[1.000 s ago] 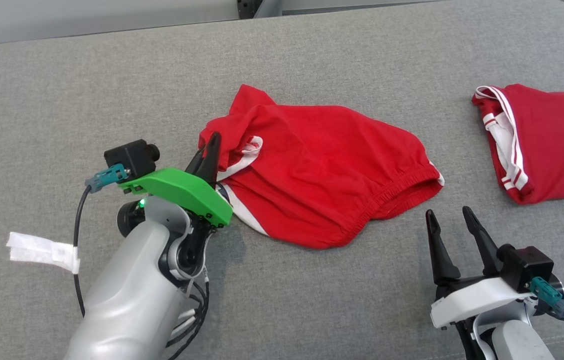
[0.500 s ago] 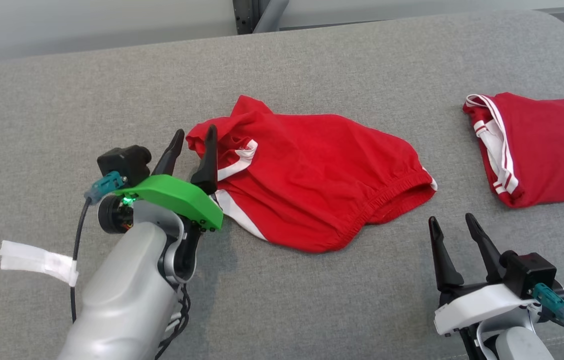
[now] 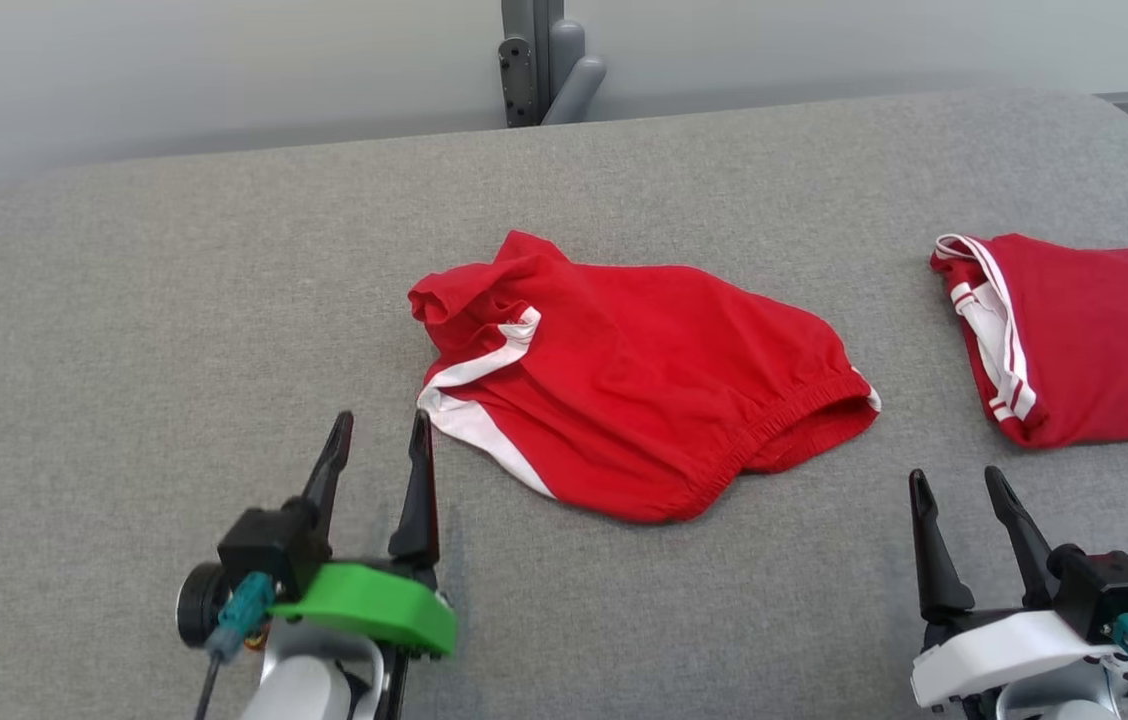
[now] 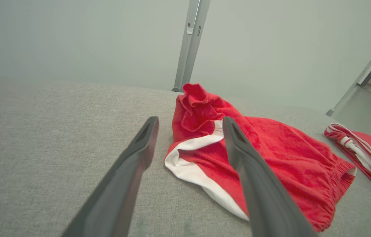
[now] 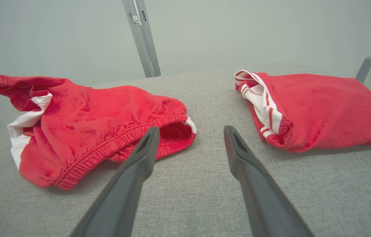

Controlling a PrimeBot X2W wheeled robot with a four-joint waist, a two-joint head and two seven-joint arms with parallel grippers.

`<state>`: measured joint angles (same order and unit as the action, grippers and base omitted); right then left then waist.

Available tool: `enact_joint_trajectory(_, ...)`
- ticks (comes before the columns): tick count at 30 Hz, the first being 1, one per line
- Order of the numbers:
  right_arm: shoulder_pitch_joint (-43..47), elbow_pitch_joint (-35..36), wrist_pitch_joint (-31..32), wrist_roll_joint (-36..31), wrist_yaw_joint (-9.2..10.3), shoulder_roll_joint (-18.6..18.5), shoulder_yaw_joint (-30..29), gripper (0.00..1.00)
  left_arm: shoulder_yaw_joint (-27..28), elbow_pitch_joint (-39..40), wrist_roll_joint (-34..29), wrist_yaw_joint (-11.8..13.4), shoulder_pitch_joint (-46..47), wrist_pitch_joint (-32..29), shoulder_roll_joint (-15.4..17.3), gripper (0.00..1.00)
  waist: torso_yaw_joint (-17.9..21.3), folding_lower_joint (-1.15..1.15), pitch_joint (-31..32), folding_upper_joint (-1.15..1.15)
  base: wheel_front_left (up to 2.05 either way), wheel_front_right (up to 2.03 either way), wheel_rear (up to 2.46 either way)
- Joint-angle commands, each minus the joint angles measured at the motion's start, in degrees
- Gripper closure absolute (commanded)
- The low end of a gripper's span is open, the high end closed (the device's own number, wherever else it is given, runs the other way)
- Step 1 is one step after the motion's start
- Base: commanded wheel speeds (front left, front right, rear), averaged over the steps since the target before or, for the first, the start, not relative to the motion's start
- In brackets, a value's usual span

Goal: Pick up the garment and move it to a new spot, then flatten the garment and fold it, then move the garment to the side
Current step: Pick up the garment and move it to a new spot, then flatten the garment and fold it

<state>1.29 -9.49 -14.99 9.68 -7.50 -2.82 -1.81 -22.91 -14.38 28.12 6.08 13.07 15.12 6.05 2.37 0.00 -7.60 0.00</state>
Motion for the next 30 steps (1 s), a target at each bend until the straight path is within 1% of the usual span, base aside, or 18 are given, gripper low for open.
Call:
enact_joint_trajectory(1,1.2,0.3,-0.2,-0.4,0.03,-0.2,-0.5,0.0,0.5,0.7,-2.0,0.2,-2.2,0.0,-0.1,0.0,-0.8,0.0,1.2,0.0,0.0,0.0,0.0)
enact_joint_trajectory(4,2.1,0.6,-0.2,-1.2,0.03,-0.1,-1.4,0.0,2.4,2.3,-6.2,0.3,-6.5,0.0,-0.5,0.0,-1.4,0.0,2.2,0.0,0.0,0.0,0.0)
enact_joint_trajectory(8,3.6,1.0,-0.2,-2.1,0.03,-0.2,-2.6,0.0,4.7,3.5,-10.5,-0.3,-11.6,0.0,-0.5,0.0,-2.3,0.0,3.6,0.0,0.0,0.0,0.0)
enact_joint_trajectory(10,4.5,1.2,-0.2,-2.4,0.03,-0.2,-3.4,0.0,7.3,4.3,-12.5,-0.5,-15.0,0.0,-0.6,0.0,-3.2,0.0,4.7,0.0,0.0,0.0,0.0)
enact_joint_trajectory(14,5.9,1.5,-0.2,-2.8,0.03,-0.1,-3.6,0.0,10.7,5.3,-13.9,-1.3,-18.4,0.0,-0.8,0.0,-4.6,0.0,5.6,0.0,0.0,0.0,0.0)
enact_joint_trajectory(18,6.7,1.3,-0.2,-2.7,0.03,-0.1,-3.5,0.0,13.6,6.0,-15.4,-2.9,-20.5,0.0,-1.3,0.0,-6.3,0.0,6.6,0.0,0.0,0.0,0.0)
enact_joint_trajectory(23,6.8,1.1,-0.2,-2.8,0.03,-0.2,-3.1,0.0,14.8,6.2,-16.1,-4.5,-21.2,0.0,-2.2,0.0,-7.0,0.0,7.3,0.0,0.0,0.0,0.0)
enact_joint_trajectory(30,7.0,1.0,-0.2,-2.6,0.03,-0.2,-2.4,0.0,15.3,6.0,-16.6,-5.7,-21.7,0.0,-2.7,0.0,-6.6,0.0,7.5,0.0,0.0,0.0,0.0)
